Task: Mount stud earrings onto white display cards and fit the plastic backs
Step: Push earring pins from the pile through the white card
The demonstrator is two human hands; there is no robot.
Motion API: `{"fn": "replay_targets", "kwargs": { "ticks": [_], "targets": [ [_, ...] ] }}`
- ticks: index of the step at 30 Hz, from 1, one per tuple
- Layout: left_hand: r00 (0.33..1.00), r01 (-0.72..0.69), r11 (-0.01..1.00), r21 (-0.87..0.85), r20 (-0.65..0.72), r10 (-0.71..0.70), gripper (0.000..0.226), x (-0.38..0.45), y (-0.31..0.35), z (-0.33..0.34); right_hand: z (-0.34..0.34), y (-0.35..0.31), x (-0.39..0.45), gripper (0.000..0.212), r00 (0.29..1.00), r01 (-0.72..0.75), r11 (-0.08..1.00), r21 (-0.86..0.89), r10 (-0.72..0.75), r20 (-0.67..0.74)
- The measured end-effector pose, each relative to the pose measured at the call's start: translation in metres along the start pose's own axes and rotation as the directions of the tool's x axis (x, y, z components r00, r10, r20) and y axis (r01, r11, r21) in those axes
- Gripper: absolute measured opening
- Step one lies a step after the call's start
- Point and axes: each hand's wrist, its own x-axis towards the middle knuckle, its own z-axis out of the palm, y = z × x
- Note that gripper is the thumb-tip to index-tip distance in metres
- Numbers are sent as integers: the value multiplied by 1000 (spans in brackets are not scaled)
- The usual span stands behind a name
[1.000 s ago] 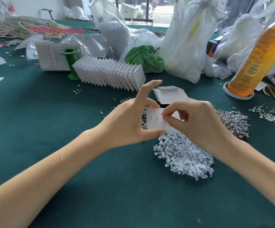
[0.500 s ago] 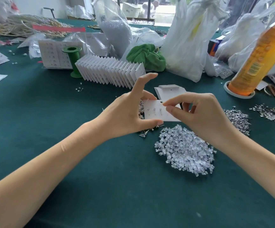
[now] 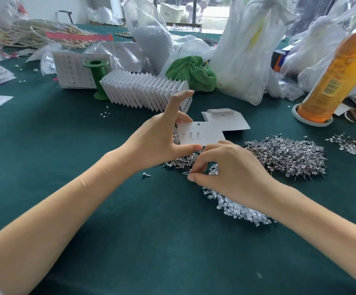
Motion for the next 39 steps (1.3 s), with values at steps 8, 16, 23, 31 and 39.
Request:
{"fn": "replay_targets", "kwargs": {
  "ticks": [8,16,23,31,39],
  "targets": [
    [1000,-6,1000,3,5,6,98,0,1,-1,7,-4,1,8,1000,-10,996,-90,7,-24],
    [1000,-10,1000,-15,19,10,98,-1,2,-1,-7,-6,-3,3,990,30,996,84,-18,-140],
    [996,-32,997,-75,81,38,97,-4,8,8,-43,24,3,14,929,4,995,96,32,-368],
    [991,-69,989,-130,101,82,97,-7,13,11,-27,36,-2,16,941,43,996,75,-15,-339],
    [991,-68,992,-105,103,79,96,-7,13,10,-28,40,-1,15,930,127,992,1,-119,-347]
  ]
}}
